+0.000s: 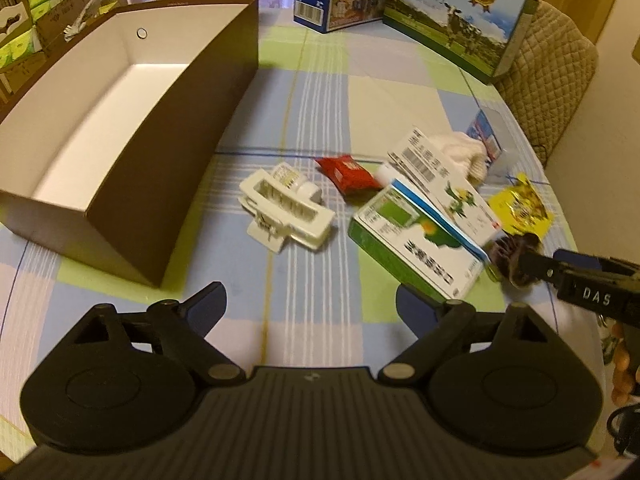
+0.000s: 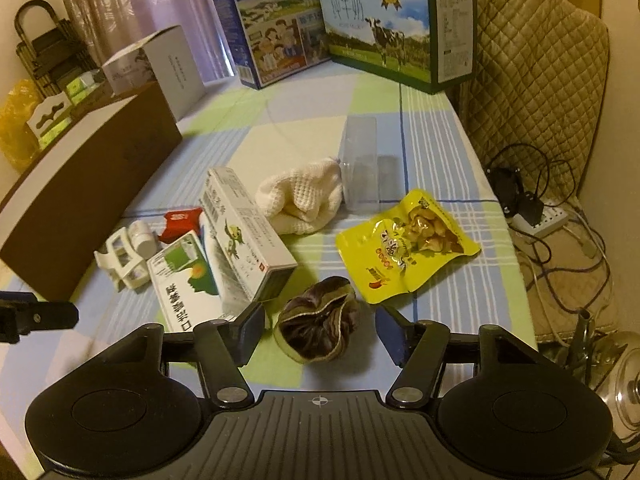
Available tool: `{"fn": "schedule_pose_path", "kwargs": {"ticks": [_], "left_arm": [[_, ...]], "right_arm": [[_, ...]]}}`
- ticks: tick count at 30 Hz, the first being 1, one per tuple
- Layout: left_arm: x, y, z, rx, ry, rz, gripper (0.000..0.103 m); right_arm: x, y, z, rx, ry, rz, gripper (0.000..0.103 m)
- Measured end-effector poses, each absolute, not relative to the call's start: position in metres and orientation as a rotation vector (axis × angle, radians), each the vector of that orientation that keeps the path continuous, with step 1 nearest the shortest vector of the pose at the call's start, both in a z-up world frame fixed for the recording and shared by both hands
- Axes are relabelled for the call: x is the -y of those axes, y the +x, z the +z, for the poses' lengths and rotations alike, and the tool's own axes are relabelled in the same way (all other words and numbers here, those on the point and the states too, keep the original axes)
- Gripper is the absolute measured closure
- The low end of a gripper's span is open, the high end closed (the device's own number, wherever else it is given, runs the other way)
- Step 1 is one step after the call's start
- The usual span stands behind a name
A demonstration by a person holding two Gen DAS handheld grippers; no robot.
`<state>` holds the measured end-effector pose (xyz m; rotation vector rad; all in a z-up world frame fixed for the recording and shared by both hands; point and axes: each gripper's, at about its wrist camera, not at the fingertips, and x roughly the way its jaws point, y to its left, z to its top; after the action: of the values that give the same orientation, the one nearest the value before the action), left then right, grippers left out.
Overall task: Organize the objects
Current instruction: 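Grasp the white plastic clip with the left gripper while the right gripper grasps the brown scrunchie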
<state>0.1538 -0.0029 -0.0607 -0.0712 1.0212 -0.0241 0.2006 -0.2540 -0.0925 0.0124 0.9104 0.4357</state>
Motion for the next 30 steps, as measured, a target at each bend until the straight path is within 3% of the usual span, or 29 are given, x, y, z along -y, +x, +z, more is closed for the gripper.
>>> {"fn": "schedule_pose_path", "kwargs": {"ticks": [6,10,12,17,28,30], "left_arm": [[0.001,0.172,-0.068,-1.011,-0.069,0.026,0.015],[0.0,0.181,-0.074,-1.015,-0.075,0.051,0.016],[-0.002,0.186,-0.077,-1.015,-0.084,0.063,0.018],[-0.006,0.2,-0.085,-1.024,-0.116,0.091,0.025],[-0.002,0.249,-0.108,-1.045,-0.135,0.155,0.025],[-0.002,0.253,-0.113,-1.057,-0.12,0.161,0.03]], "right_arm": [[0.246,0.211,-0.106,-0.926,0.0,0.411,0.051],[0.244,0.213,-0.112,-0.925,-0.034,0.413,0.078],[0.242,0.212,-0.11,-0.92,-0.074,0.423,0.084],[0.246,0.212,-0.096,-0.908,-0.053,0.447,0.085],[0.249,0.217,-0.086,-0.902,-0.053,0.439,0.085],[0.25,0.217,-0.087,-0.909,-0.048,0.438,0.085]]}}
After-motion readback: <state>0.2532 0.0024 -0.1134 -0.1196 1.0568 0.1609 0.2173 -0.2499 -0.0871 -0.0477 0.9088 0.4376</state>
